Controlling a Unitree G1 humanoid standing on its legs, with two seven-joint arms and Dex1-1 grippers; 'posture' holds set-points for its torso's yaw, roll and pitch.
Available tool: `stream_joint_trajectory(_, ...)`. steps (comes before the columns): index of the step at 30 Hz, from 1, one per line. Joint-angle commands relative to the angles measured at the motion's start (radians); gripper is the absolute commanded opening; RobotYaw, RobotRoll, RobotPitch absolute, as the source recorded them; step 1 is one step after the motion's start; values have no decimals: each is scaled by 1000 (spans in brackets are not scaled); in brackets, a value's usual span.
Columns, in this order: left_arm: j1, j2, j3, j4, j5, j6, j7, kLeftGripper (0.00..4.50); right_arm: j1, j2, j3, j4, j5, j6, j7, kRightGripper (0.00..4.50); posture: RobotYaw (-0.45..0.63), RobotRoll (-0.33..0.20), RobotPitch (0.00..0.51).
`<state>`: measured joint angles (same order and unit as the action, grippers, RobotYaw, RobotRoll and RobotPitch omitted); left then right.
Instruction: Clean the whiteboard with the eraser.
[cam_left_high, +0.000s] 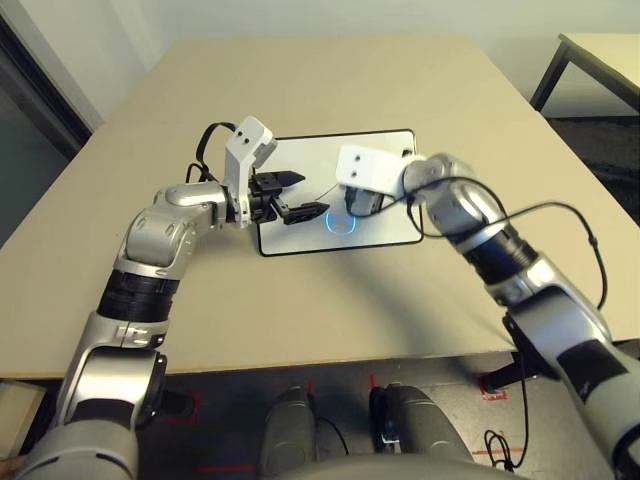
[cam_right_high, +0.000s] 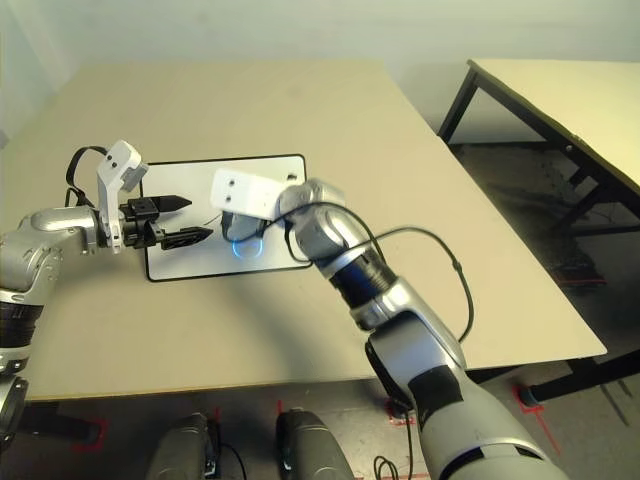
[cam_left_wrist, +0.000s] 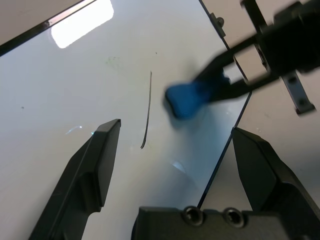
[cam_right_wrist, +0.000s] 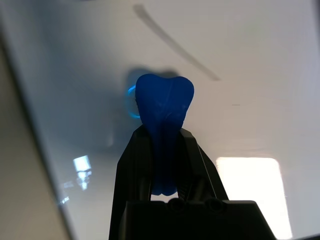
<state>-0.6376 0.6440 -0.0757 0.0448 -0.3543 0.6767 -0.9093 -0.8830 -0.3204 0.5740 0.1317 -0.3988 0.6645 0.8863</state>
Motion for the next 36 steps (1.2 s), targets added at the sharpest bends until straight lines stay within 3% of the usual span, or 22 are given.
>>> stream_joint_trajectory(1,9,0,0,-4,6,3,1,4500,-8,2,16,4,-7,17,11,587,0,0,67)
stream_joint_trajectory(11,5,9,-1,8,12,-1,-3,4500,-220,72,-81,366,14,-143,-149,587,4,0,67)
stream_joint_trajectory(14,8,11,2,5,11,2,-1,4500,-193,73,-69,332,12,-131,-126,587,10,0,69)
stream_joint_trajectory(18,14,16,7,-1,8,6,1,4500,-47,38,12,87,3,-40,-14,587,13,0,74)
stream_joint_trajectory(21,16,21,10,3,9,4,1,4500,-4,31,33,10,-9,-4,14,587,13,0,74)
stream_joint_trajectory(25,11,29,14,16,12,0,-1,4500,-28,45,25,45,-13,-8,0,587,11,0,76)
stream_joint_trajectory(31,8,45,22,26,15,0,-4,4500,-158,84,-41,234,2,-87,-89,587,9,0,77)
stream_joint_trajectory(36,18,65,22,23,13,9,-5,4500,-142,89,-26,211,4,-82,-72,586,14,0,78)
